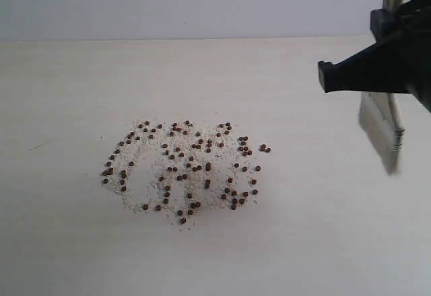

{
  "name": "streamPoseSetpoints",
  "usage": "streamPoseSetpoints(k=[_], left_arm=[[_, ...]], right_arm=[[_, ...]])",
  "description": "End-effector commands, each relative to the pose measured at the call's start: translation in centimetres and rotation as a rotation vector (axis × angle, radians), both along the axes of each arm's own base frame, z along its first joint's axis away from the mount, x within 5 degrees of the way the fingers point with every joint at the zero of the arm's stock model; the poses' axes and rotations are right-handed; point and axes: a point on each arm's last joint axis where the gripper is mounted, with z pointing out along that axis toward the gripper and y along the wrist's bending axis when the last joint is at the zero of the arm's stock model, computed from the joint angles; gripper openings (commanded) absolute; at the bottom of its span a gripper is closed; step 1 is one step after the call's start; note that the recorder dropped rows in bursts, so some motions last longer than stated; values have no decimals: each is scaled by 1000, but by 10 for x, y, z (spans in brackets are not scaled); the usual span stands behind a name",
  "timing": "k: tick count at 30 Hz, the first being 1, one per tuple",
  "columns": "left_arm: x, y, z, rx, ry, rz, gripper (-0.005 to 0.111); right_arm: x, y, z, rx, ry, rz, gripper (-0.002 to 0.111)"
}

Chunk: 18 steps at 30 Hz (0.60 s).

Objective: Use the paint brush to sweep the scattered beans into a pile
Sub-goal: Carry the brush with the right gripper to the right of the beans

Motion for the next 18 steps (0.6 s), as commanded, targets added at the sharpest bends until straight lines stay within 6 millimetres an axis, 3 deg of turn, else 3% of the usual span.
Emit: streamPoseSetpoints(k=[1, 3, 6, 9, 13, 18], left_arm=[[0, 1, -1, -14, 0, 8, 0], [0, 1, -1, -14, 0, 8, 0], [0, 1, -1, -14, 0, 8, 0], [0, 1, -1, -14, 0, 8, 0], [0, 1, -1, -14, 0, 8, 0], [0, 1, -1, -14, 0, 8, 0]], right_arm=[[-4, 12, -4, 78, 53, 124, 0], [-8, 22, -9, -102, 90, 276, 0], [-21, 43, -20, -383, 119, 636, 0], [-25, 47, -21, -486, 94, 722, 0], [-17, 40, -20, -546, 68, 608, 0], [-10, 28, -14, -395, 72, 407, 0]])
